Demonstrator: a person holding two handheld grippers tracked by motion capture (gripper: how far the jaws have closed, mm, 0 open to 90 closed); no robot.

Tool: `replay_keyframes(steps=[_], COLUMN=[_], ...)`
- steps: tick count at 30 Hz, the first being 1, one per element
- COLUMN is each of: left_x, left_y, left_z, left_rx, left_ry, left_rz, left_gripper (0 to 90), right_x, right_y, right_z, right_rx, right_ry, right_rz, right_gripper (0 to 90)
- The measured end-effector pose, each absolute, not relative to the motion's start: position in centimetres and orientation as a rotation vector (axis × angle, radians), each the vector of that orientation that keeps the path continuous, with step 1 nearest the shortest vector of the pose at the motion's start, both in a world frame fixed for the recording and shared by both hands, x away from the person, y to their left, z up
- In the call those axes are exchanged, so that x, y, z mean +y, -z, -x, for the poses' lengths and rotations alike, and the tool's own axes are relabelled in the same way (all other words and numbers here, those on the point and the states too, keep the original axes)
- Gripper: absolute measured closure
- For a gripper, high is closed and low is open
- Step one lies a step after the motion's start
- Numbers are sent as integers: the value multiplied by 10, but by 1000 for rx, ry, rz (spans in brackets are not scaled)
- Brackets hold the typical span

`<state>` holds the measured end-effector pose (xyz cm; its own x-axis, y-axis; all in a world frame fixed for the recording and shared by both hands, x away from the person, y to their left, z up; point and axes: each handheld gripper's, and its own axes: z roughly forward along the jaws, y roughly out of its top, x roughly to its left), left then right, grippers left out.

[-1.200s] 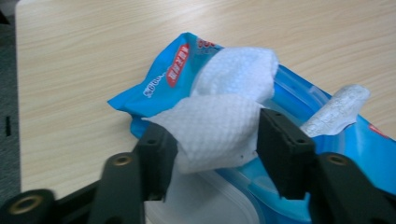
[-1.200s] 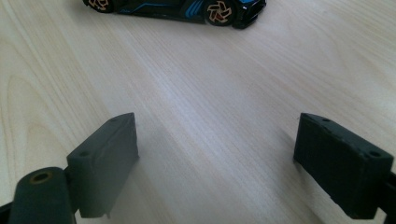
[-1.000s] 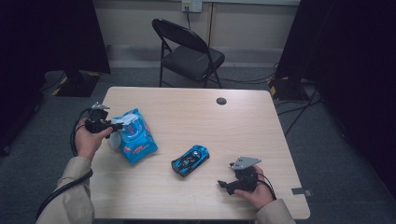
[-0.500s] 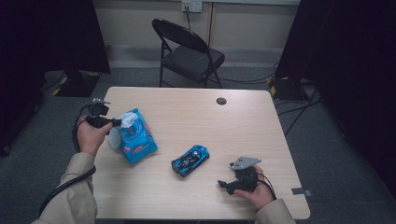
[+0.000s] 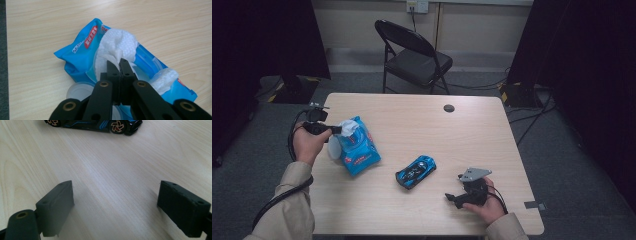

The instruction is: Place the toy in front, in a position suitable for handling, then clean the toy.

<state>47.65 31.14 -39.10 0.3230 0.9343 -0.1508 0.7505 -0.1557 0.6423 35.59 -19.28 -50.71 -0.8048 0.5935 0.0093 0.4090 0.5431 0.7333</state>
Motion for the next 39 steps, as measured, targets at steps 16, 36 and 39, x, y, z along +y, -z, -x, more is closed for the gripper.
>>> replay_keyframes(steps=[16,36,39], left_x=[312,309,310], left_y=[358,322,320], left_z=[-472,-467,-467], left_rx=[1455,1447,1446], left_ry=[-358,-349,-342], left_rz=[-1940,-1957,-1953], left_gripper=[895,896,896], right_x=[-193,-193,-193], right_y=[507,507,507], right_z=[-356,-356,-356], right_rx=[2541,2540,2540], right_ry=[-1113,-1112,-1112], right_rz=[-841,-842,-843], right_gripper=[129,129,129])
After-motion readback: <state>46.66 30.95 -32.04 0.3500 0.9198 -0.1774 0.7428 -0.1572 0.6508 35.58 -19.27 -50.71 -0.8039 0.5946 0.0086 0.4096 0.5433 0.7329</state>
